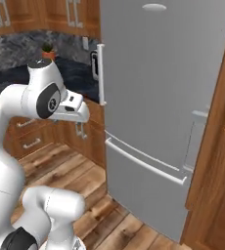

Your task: Move the hot dog bun to the plate on the dining table and place the condiment next to that plate. Then navigate to the fridge and take the sausage and place it on the plate as well.

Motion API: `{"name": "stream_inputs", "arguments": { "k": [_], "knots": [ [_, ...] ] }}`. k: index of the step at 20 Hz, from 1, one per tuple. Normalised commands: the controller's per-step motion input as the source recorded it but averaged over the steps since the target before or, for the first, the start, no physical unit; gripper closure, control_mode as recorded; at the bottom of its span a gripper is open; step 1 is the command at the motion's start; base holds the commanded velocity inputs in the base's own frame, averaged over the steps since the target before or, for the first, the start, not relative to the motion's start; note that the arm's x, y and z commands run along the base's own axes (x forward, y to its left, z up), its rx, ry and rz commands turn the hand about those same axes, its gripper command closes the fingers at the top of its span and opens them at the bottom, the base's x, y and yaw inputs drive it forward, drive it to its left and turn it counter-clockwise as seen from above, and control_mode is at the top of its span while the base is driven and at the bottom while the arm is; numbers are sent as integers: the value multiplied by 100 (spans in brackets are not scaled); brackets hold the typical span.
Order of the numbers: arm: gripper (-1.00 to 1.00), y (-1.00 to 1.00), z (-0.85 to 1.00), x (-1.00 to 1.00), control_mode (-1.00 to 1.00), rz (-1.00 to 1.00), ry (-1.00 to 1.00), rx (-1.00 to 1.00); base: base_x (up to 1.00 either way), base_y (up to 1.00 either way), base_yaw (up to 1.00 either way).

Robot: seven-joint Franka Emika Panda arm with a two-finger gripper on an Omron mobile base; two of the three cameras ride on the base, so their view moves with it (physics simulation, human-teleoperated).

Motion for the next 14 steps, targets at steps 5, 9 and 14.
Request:
{"name": "stream_inputs", "arguments": {
  "k": [5,9,14],
  "knots": [
    [-100,0,0,0,100,0,0,0,34,47,-70],
    [-100,0,0,0,100,0,0,0,0,74,-62],
    [-100,0,0,0,100,0,0,0,0,96,-57]
  ]
}}
